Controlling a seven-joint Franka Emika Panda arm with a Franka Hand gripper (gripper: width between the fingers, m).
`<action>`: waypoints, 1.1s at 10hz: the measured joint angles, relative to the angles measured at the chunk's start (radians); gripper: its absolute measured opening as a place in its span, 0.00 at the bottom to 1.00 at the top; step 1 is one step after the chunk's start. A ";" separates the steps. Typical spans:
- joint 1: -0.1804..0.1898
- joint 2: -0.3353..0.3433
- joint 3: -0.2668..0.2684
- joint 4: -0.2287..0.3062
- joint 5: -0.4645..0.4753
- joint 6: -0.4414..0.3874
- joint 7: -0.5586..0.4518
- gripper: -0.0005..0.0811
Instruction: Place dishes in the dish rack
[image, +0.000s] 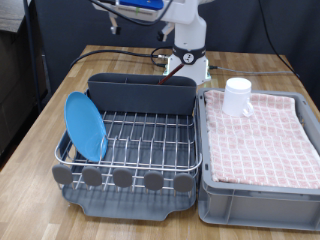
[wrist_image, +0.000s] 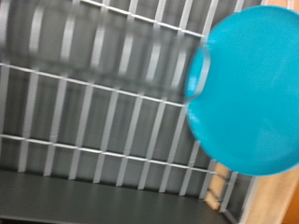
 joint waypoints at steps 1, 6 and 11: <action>0.004 -0.007 0.029 -0.011 0.021 -0.008 0.028 0.99; 0.012 -0.043 0.131 -0.078 0.061 0.043 0.169 0.99; 0.089 -0.020 0.165 -0.050 0.173 -0.086 0.113 0.99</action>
